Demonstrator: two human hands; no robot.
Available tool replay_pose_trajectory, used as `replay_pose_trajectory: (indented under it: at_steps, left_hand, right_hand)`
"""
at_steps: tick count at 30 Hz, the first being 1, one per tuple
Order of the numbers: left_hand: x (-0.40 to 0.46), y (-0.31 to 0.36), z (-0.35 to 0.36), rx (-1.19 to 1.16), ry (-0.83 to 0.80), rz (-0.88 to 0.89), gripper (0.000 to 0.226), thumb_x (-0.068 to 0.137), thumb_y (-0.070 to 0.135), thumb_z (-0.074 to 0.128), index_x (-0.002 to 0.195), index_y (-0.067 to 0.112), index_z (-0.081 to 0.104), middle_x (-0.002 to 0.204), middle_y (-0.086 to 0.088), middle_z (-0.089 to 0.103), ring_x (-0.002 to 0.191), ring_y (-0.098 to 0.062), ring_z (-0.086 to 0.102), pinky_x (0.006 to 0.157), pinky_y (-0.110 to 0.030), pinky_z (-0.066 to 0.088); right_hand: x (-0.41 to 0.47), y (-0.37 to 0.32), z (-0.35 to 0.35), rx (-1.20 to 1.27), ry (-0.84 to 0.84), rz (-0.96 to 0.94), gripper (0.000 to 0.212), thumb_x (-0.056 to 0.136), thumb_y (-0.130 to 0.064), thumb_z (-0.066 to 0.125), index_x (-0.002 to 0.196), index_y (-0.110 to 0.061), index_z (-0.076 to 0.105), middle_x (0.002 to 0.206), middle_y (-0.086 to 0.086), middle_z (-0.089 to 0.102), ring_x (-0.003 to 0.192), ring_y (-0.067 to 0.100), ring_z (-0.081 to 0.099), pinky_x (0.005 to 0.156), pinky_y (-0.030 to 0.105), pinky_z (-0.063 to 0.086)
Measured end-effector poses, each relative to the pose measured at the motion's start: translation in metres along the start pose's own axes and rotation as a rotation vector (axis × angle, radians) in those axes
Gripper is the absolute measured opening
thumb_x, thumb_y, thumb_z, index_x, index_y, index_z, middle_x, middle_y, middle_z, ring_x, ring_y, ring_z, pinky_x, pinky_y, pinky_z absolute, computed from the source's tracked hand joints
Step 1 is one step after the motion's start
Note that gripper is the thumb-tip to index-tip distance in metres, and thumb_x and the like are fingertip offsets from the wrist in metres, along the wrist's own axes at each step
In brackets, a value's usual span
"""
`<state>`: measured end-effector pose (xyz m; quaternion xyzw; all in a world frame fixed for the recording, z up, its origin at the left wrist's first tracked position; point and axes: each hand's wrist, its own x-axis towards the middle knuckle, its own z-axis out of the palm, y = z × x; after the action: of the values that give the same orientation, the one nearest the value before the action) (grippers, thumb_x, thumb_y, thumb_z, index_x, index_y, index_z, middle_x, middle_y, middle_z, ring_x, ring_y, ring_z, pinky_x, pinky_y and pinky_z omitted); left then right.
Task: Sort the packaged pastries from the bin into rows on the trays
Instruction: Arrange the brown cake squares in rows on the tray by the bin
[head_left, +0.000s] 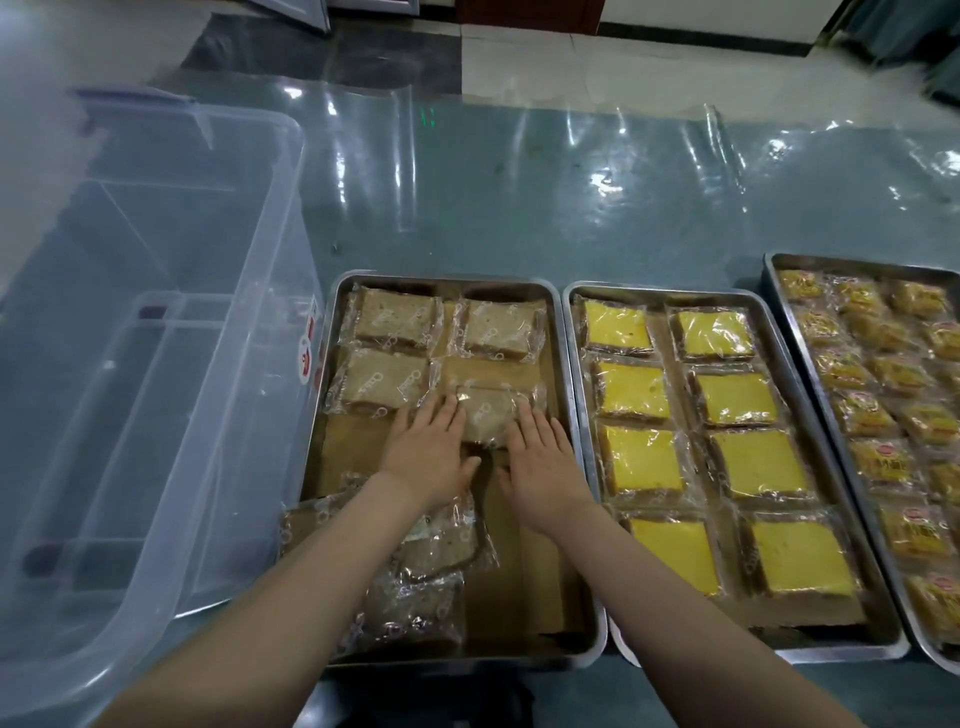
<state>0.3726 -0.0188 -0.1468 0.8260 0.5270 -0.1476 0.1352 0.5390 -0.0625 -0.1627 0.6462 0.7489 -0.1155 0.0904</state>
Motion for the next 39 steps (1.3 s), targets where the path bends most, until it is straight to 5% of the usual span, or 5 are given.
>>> replay_pose_trajectory:
  at_steps: [7,12,18,30,39]
  left_hand:
    - [0.021,-0.005,-0.007,-0.027,-0.003,-0.023,0.075,0.099,0.055,0.028,0.156,0.016,0.002,0.164,-0.002,-0.004,0.15,-0.023,-0.005,0.121,-0.048,0.002]
    - [0.026,-0.006,-0.011,-0.091,0.016,0.001,0.075,0.099,0.051,0.034,0.156,0.014,0.003,0.164,-0.005,-0.003,0.15,-0.023,-0.004,0.121,-0.047,-0.002]
    - [0.014,0.002,-0.006,-0.105,0.181,0.145,0.055,0.096,0.045,0.04,0.146,0.022,0.038,0.159,-0.007,0.025,0.146,-0.026,0.018,0.121,-0.045,0.001]
    - [0.018,0.015,-0.001,-0.178,0.052,0.138,0.065,0.096,0.046,0.045,0.152,0.02,0.023,0.162,-0.011,0.009,0.148,-0.028,0.009,0.117,-0.043,0.018]
    - [-0.015,-0.004,-0.007,-0.294,0.094,0.116,0.047,0.097,0.04,0.044,0.141,0.023,0.044,0.156,-0.002,0.03,0.143,-0.021,0.022,0.118,-0.04,0.017]
  right_hand:
    - [0.031,0.014,-0.011,0.054,-0.002,-0.012,0.066,0.102,-0.039,0.033,0.156,-0.009,0.008,0.164,0.012,-0.002,0.151,0.024,-0.001,0.122,0.038,-0.003]
    - [0.051,0.009,-0.027,0.203,0.145,0.109,0.058,0.097,-0.04,0.041,0.146,-0.008,0.038,0.157,0.011,0.03,0.146,0.024,0.025,0.121,0.043,0.016]
    - [0.094,0.013,-0.037,0.211,0.149,0.099,0.064,0.099,-0.039,0.04,0.154,-0.013,0.02,0.162,0.016,0.015,0.149,0.03,0.014,0.122,0.046,0.011]
    - [0.125,0.036,-0.041,0.166,-0.007,0.045,0.06,0.101,-0.048,0.034,0.152,-0.019,0.022,0.163,0.012,0.008,0.151,0.028,0.006,0.122,0.047,0.004]
    - [0.055,0.022,-0.027,0.387,0.215,-0.018,0.054,0.1,-0.037,0.044,0.147,-0.011,0.038,0.156,0.009,0.032,0.147,0.025,0.022,0.121,0.044,0.018]
